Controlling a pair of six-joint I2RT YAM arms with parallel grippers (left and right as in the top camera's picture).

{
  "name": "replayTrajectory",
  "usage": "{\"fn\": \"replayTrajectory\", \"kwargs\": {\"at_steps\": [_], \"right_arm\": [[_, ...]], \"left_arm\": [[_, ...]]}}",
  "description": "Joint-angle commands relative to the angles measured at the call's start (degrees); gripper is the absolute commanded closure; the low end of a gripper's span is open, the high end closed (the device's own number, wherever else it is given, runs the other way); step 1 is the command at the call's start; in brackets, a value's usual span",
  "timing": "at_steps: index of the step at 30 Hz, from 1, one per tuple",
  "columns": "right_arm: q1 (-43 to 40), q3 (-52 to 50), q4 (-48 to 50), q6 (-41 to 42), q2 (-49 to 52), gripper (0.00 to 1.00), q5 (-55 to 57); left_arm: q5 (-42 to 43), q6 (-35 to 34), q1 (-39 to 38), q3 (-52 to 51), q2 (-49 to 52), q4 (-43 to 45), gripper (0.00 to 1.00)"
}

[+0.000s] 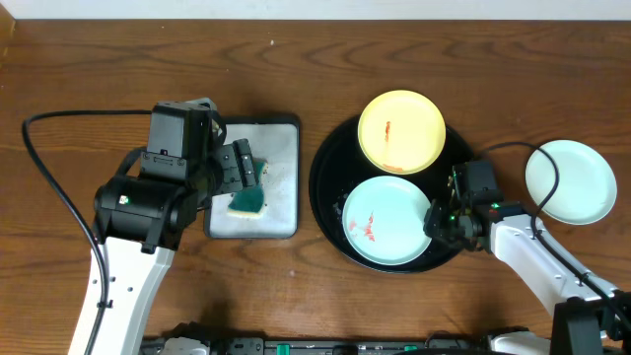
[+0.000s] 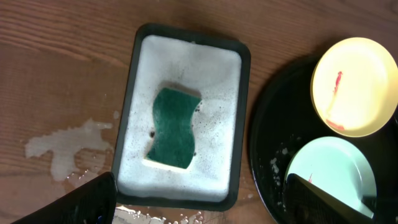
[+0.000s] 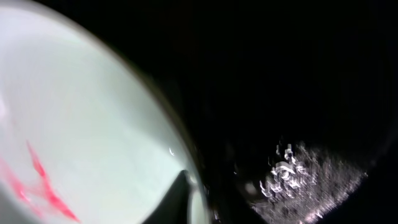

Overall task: Clean dirty plates on tray and stack at the side
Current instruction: 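Move right gripper back and grasp the remaining pale green plate rim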

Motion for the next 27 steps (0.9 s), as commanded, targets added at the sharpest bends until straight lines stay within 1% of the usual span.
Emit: {"fn": "replayTrajectory", "kwargs": {"at_steps": [1, 7, 10, 14, 16, 20, 23, 25, 27], "right_arm": [[0.3, 3.4, 0.0, -2.8, -2.0, 0.71, 0.9], [0.3, 14.3, -6.4, -19.6, -9.7, 0.65, 1.4], [0.3, 18.5, -9.6, -24.4, -12.9, 0.64, 1.4], [0.3, 20.6, -14.1, -24.9, -16.3, 0.63, 1.4], [0.3, 20.6, -15.7, -24.9, -17.1, 0.63, 1.4], [0.3, 20.5, -18.0, -24.9, -16.9, 0.64, 1.4], [0.3, 20.5, -18.5, -24.9, -16.6, 0.63, 1.4], [0.3, 20.5, -18.4, -24.8, -16.4, 0.64, 1.3], [0.3, 20.5, -18.6, -24.5, -16.4, 0.64, 1.3]], "left_arm": [[-0.1, 0.2, 0.0, 1.3, 0.1, -0.1, 0.14], [1.4, 0.0, 0.0, 1.3, 0.1, -0.6, 0.14], [1.3, 0.0, 0.0, 1.0, 0.9, -0.7, 0.14], [1.5, 0.0, 0.0, 1.0, 1.2, -1.6, 0.14], [0.2, 0.0, 0.0, -0.1, 1.6, -1.2, 0.14], [-2.1, 0.0, 0.0, -5.5, 5.9, 0.3, 0.17], [-2.0, 0.0, 0.0, -9.4, 11.5, 4.0, 0.21], [-1.8, 0.0, 0.0, -10.8, 16.2, 6.6, 0.29], [-1.8, 0.3, 0.0, -11.1, 21.0, 8.9, 0.32]]}}
